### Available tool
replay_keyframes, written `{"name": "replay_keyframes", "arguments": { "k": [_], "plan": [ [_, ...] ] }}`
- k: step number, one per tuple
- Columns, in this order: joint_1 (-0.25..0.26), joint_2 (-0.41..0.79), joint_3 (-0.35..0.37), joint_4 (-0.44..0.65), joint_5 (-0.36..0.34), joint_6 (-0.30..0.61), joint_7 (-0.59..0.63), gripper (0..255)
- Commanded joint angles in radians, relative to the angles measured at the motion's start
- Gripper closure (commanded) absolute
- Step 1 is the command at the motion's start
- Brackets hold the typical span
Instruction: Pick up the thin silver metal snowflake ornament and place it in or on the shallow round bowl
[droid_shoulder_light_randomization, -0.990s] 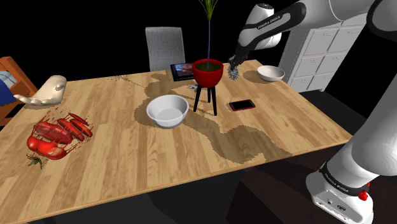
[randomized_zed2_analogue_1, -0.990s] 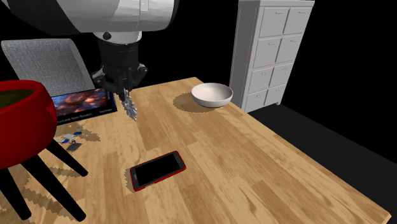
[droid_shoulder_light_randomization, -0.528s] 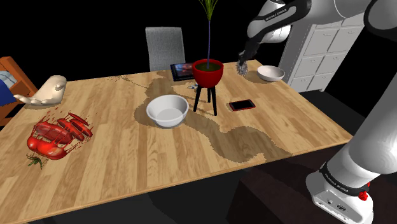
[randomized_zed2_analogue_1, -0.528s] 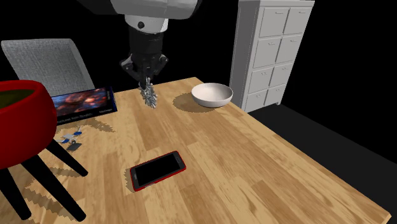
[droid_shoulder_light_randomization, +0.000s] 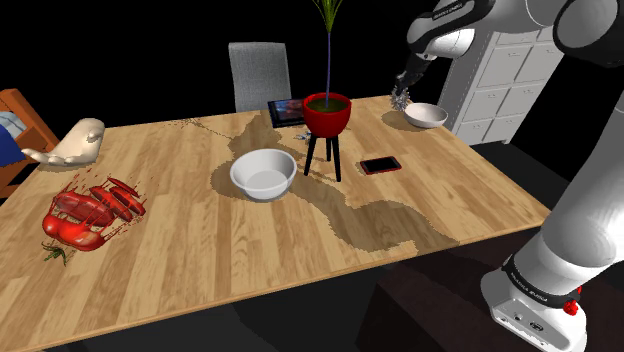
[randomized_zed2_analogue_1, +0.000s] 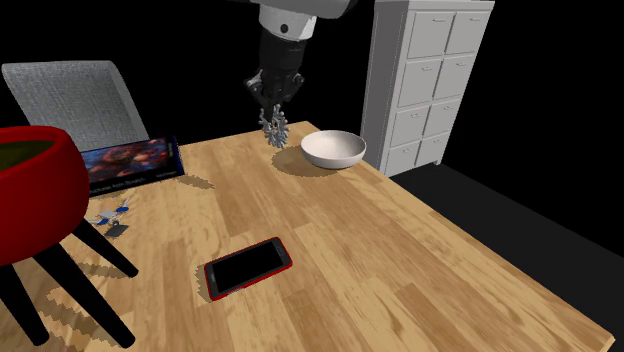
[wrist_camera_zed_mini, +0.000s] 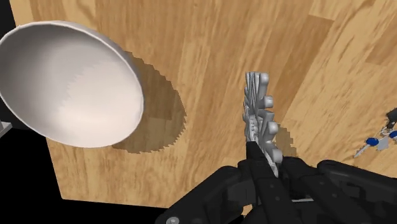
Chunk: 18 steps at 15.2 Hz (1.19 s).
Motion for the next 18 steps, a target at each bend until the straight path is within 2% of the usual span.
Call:
{"name": "replay_keyframes", "arguments": {
  "k": [1, 9, 15, 16, 18],
  "plan": [
    [-0.037, 0.030, -0.009, 0.051, 0.026, -0.031, -0.055, 255],
    [-0.185, 0.177, -0.032, 0.286, 0.109, -0.160, -0.222, 255],
    [-0.310, 0.335, -0.035, 0.546, 0.157, -0.291, -0.307, 255],
    [-0.324, 0.354, -0.034, 0.578, 0.161, -0.306, -0.312, 255],
    [-0.323, 0.357, -0.032, 0.557, 0.165, -0.283, -0.320, 255]
  ]
}}
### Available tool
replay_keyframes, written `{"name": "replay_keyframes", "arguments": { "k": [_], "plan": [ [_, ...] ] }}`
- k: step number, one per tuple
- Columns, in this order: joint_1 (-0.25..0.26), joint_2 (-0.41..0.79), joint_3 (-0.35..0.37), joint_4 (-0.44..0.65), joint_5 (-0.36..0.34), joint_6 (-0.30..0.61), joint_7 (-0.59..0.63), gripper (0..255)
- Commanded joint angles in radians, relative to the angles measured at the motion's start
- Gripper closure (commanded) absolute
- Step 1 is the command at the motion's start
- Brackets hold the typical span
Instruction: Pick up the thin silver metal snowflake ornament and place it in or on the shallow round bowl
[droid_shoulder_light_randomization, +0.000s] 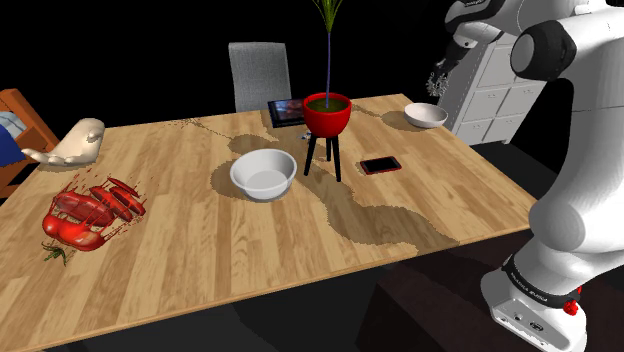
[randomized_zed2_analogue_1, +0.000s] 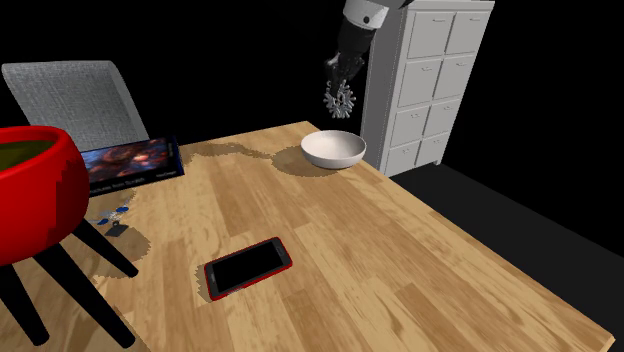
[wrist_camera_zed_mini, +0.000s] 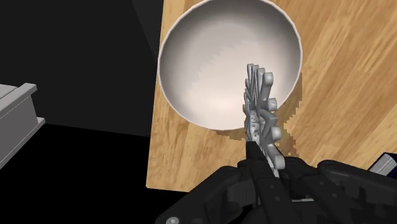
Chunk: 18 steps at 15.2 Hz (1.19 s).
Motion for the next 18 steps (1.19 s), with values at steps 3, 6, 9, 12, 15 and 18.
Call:
{"name": "replay_keyframes", "arguments": {
  "k": [3, 6, 9, 12, 15, 18],
  "plan": [
    [-0.003, 0.015, 0.005, -0.021, 0.010, 0.034, -0.017, 255],
    [-0.003, 0.025, 0.009, -0.045, 0.019, 0.066, -0.029, 255],
    [-0.003, 0.036, 0.014, -0.067, 0.027, 0.098, -0.041, 255],
    [-0.004, 0.049, 0.019, -0.086, 0.037, 0.128, -0.053, 255],
    [-0.006, 0.064, 0.025, -0.102, 0.046, 0.157, -0.066, 255],
    [-0.006, 0.067, 0.027, -0.105, 0.048, 0.164, -0.069, 255]
  ]
}}
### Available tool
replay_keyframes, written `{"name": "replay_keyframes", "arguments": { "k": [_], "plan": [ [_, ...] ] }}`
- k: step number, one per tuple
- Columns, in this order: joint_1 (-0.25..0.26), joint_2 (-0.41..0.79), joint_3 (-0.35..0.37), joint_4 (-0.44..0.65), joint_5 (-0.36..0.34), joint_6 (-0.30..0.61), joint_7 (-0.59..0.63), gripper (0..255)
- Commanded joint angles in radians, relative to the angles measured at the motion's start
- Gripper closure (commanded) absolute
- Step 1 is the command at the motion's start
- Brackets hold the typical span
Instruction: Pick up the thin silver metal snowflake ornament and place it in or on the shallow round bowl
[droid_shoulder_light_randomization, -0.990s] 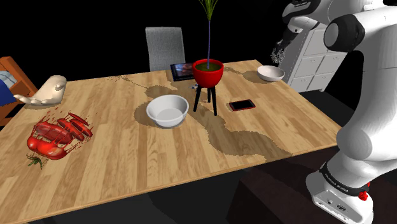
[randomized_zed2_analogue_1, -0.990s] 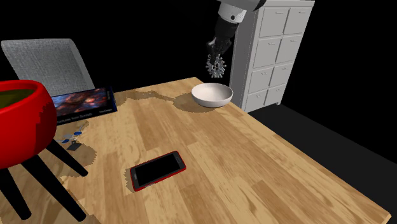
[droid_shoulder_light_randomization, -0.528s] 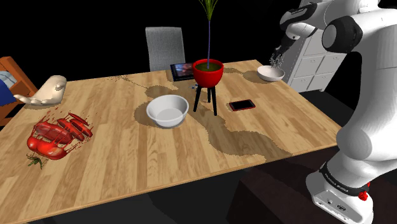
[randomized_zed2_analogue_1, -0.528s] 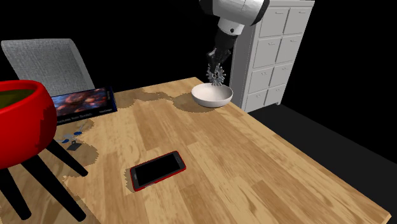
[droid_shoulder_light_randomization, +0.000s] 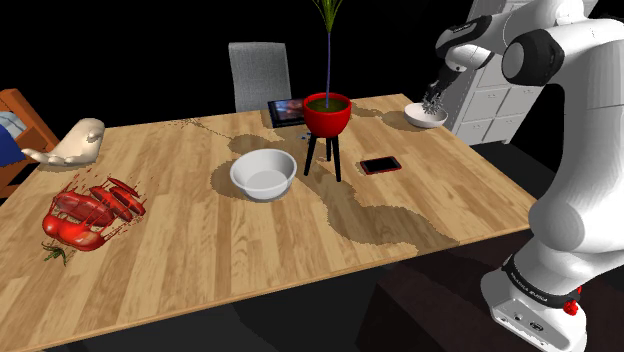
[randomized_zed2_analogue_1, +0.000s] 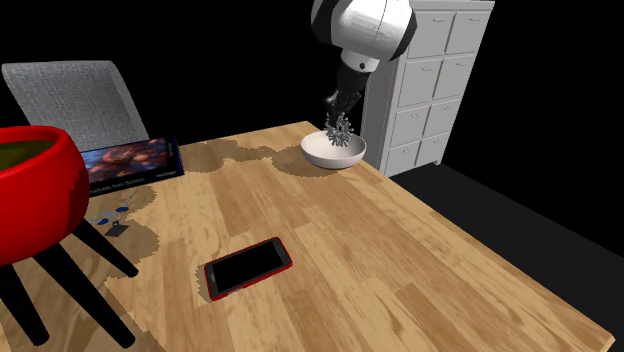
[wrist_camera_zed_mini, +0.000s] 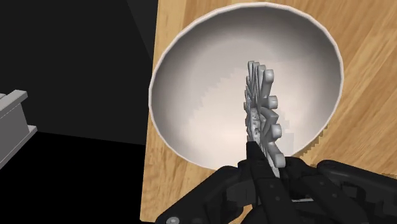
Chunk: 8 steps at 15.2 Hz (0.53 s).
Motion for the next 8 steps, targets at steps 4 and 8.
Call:
{"name": "replay_keyframes", "arguments": {
  "k": [4, 8],
  "plan": [
    [0.000, 0.000, 0.000, -0.002, 0.001, 0.003, -0.001, 255],
    [0.000, 0.000, 0.000, -0.002, 0.001, 0.003, -0.001, 0]
  ]
}}
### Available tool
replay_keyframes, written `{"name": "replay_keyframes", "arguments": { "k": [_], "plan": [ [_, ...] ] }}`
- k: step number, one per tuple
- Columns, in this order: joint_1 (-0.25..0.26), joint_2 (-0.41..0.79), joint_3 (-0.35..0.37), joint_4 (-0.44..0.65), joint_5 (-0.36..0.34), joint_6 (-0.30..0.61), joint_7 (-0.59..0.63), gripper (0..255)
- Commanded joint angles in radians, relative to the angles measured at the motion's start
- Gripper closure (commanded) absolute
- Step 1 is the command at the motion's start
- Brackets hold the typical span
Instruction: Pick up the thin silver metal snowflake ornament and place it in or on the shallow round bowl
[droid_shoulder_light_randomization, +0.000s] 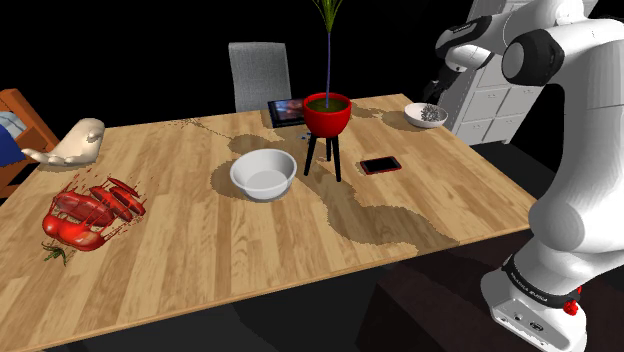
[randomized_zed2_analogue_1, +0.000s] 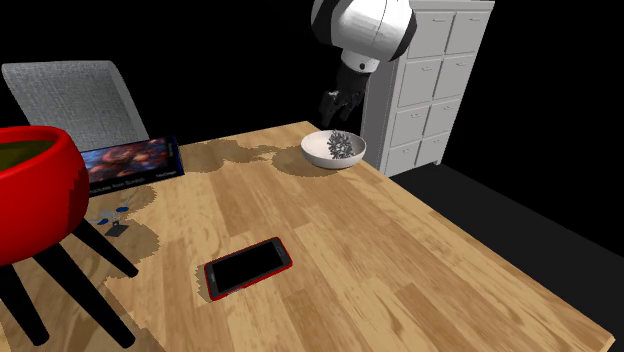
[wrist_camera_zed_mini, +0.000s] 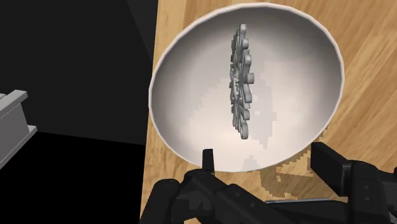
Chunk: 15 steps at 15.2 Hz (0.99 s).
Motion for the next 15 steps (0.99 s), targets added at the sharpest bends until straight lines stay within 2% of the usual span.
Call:
{"name": "replay_keyframes", "arguments": {
  "k": [1, 3, 7, 15],
  "plan": [
    [0.000, 0.000, 0.000, 0.000, 0.000, 0.000, 0.000, 0],
    [0.000, 0.000, 0.000, 0.000, 0.000, 0.000, 0.000, 0],
    [0.001, -0.091, -0.020, -0.029, -0.024, -0.063, 0.009, 0],
    [0.001, -0.091, -0.020, -0.029, -0.024, -0.063, 0.009, 0]
  ]
}}
